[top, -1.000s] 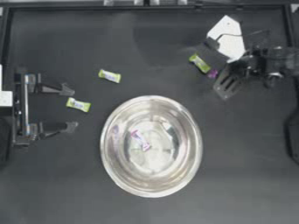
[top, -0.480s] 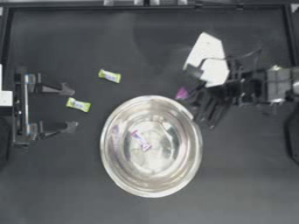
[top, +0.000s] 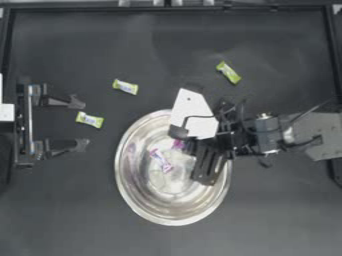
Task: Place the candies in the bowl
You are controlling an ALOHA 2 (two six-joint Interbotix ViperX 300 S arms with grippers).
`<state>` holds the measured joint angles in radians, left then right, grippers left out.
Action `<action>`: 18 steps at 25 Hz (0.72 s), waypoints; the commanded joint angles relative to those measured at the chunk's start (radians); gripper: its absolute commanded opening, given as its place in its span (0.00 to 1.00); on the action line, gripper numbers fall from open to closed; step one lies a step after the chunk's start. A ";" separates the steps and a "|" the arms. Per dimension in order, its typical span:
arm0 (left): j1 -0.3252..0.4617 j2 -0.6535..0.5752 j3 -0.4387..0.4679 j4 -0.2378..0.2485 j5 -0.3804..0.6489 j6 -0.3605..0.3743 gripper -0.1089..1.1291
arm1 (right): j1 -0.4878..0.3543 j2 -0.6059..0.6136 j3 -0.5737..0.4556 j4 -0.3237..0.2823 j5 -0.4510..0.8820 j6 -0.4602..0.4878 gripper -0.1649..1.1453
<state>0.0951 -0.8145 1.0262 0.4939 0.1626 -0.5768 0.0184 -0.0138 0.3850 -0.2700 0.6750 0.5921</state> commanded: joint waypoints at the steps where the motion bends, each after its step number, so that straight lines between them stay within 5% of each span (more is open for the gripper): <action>1: 0.002 0.006 -0.009 -0.002 -0.003 -0.002 0.92 | 0.002 0.000 -0.017 0.005 -0.044 -0.011 0.43; 4: 0.002 0.006 -0.009 -0.002 -0.003 -0.002 0.92 | 0.003 0.015 -0.014 0.005 -0.058 -0.017 0.50; 11: 0.002 0.006 -0.003 -0.002 -0.003 -0.002 0.92 | 0.002 0.025 -0.014 -0.015 -0.060 -0.018 0.90; 18: 0.002 0.006 -0.003 -0.011 0.032 -0.002 0.92 | -0.002 -0.040 -0.009 -0.025 -0.109 -0.017 0.90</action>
<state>0.0951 -0.8145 1.0354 0.4893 0.1933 -0.5768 0.0184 0.0061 0.3850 -0.2884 0.5860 0.5752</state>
